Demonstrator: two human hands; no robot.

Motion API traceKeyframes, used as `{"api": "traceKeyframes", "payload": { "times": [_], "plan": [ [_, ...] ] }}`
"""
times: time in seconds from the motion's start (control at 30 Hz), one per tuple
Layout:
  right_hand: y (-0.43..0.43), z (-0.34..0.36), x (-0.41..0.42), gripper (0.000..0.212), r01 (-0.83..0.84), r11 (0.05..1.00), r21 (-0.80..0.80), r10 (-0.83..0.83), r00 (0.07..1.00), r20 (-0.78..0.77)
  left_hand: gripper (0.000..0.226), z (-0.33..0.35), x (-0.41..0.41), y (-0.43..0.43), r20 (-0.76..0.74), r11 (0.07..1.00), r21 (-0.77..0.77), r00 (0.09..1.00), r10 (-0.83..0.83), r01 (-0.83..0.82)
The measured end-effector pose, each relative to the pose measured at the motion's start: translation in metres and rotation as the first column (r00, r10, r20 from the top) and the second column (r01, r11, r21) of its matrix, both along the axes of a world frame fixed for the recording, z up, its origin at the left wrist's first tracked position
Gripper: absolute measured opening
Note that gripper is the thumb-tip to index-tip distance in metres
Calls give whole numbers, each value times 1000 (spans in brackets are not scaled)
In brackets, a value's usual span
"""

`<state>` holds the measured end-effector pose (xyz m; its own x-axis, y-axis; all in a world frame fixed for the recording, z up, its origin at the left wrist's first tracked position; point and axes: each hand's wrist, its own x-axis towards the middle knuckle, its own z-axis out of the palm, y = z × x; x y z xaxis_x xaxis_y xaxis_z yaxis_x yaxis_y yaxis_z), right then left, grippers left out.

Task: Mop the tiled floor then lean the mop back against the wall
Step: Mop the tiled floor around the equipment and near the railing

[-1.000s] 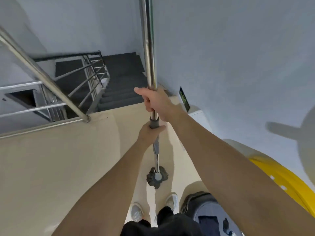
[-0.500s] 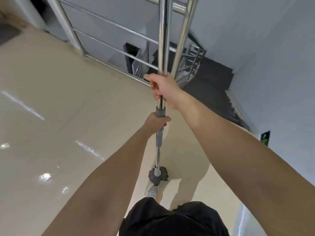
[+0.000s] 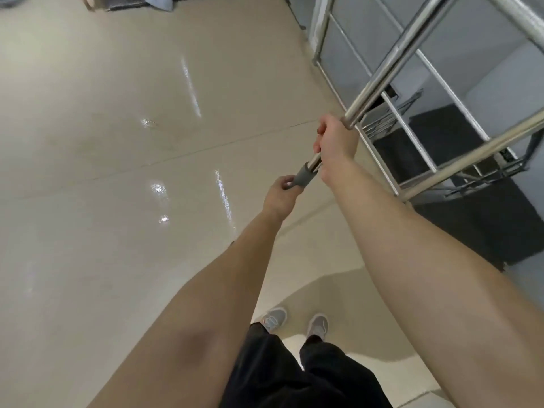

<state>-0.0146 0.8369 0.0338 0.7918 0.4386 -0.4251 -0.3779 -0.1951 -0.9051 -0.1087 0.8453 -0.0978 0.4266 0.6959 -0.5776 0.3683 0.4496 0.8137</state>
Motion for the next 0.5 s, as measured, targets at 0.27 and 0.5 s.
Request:
{"api": "traceKeyframes", "payload": {
  "times": [0.27, 0.5],
  "plan": [
    [-52, -89, 3, 16, 89, 990, -112, -109, 976, -188, 54, -60, 7, -56, 169, 664, -709, 857, 487, -237],
    [-125, -112, 50, 16, 5, 971, -239, -96, 923, -372, 22, -120, 89, -113, 66, 471, -754, 660, 748, -458]
  ]
}}
